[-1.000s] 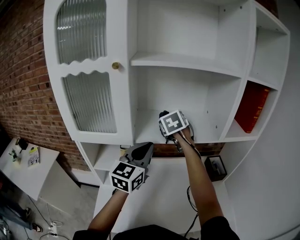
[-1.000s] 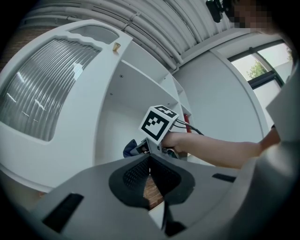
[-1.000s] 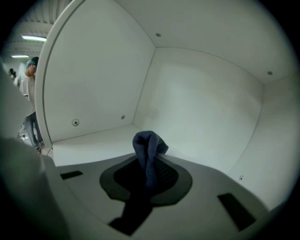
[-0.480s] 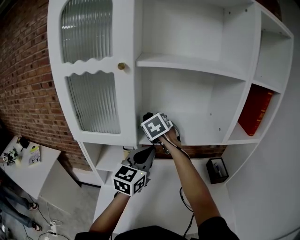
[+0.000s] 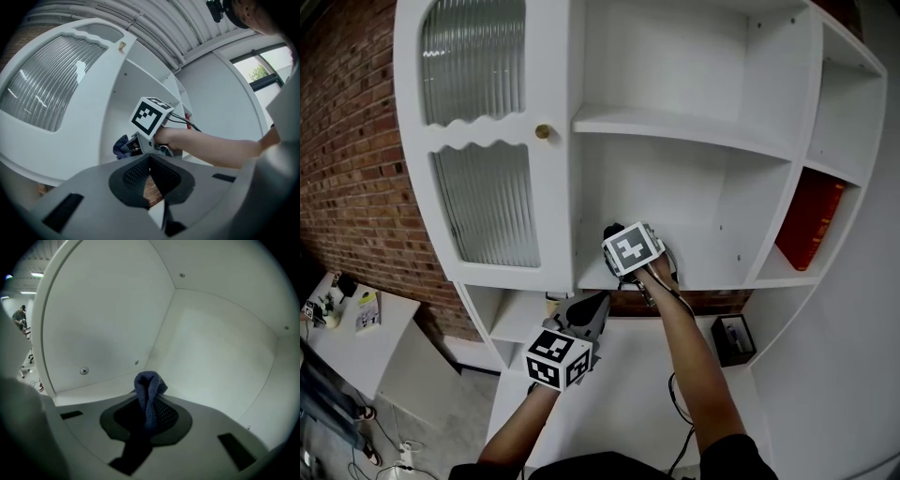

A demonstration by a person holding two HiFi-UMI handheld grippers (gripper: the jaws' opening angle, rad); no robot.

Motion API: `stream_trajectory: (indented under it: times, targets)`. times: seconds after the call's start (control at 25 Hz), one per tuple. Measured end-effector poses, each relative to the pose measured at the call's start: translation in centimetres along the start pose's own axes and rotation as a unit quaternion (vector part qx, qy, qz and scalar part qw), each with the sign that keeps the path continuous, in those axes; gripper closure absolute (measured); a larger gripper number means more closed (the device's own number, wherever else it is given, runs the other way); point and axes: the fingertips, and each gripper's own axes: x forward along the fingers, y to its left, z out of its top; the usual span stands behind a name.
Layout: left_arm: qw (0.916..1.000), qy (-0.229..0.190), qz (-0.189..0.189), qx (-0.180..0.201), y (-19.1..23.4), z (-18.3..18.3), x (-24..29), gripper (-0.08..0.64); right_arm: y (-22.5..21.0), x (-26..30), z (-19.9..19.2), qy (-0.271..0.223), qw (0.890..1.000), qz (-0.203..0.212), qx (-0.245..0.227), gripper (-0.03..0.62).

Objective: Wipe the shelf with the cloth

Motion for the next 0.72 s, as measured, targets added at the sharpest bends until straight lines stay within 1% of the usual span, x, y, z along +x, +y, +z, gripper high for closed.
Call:
stream_trajectory:
  times: [0.08,0.2,0.4,0.72]
  targets:
    - [1.0,-0.001,-0.001,-0.001,0.0,0.1,0.1,0.546,-2.1,-0.6,-1.2,0.01,1.0,-0.022,0.017,0.532]
    - [1.0,-0.002,-0.005,-0.002,-0.1,0.2,0.5,0.546,-4.8,-1.2,-2.8,0.016,0.998,-0.03,0.046,0.534]
    - [0.9999,0.0,-0.011,-0.004,-0.5,-0.1,1.0,0.546,-9.5,-2.8,-6.1,0.033,0.995,-0.06,0.075,0.534]
    - [0.9999,0.0,-0.014,-0.003,-0.5,-0.1,1.4,0.546,-16.9,-5.4,-11.1,0.05,0.983,-0.109,0.138,0.533]
